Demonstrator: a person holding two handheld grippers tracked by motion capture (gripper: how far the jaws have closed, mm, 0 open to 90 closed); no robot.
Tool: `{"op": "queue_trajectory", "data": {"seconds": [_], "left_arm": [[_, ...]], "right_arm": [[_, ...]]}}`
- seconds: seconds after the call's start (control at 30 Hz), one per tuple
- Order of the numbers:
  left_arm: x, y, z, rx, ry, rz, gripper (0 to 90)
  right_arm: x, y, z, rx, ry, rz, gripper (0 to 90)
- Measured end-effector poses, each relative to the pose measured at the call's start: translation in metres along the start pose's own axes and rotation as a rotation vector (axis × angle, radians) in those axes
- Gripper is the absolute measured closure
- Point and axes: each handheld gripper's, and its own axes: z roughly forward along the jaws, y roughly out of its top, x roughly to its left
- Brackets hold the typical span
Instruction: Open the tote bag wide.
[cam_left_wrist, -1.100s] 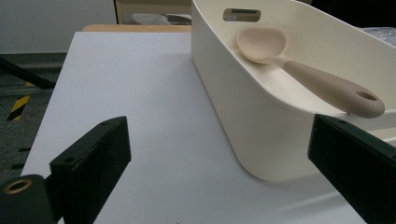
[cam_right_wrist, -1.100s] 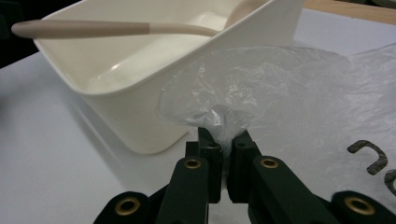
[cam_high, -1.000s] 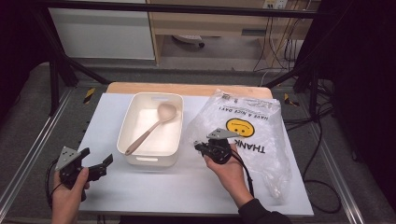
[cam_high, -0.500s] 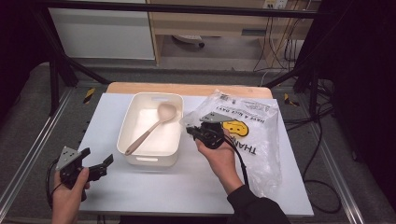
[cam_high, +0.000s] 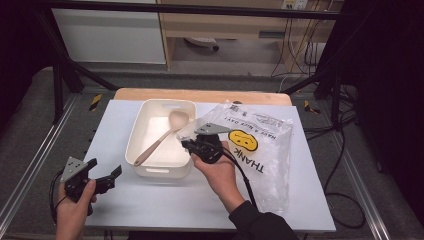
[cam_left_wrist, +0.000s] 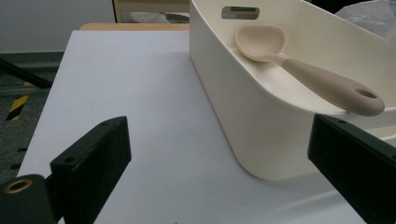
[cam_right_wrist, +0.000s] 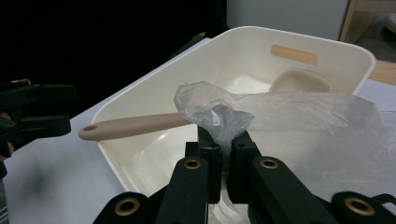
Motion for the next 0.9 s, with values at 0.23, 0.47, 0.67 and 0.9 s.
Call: {"op": "queue_trajectory", "data": {"seconds": [0.23, 0.47, 0.67, 0.9], "left_arm": [[0.000, 0.000, 0.000, -0.003, -0.003, -0.002, 5.6], [-0.001, 0.000, -0.001, -0.001, 0.001, 0.004, 5.6], [0.000, -0.001, 0.000, 0.001, 0.006, 0.007, 5.5], [0.001, -0.001, 0.000, 0.001, 0.019, 0.009, 5.4]], "right_arm": [[0.001, -0.001, 0.018, 0.042, 0.000, -0.019, 81.3], [0.001, 0.001, -0.001, 0.059, 0.014, -0.021, 34.5], [0.000, -0.008, -0.022, 0.092, -0.026, -0.041, 11.9], [-0.006, -0.016, -0.035, 0.076, -0.018, -0.034, 8.4]]}}
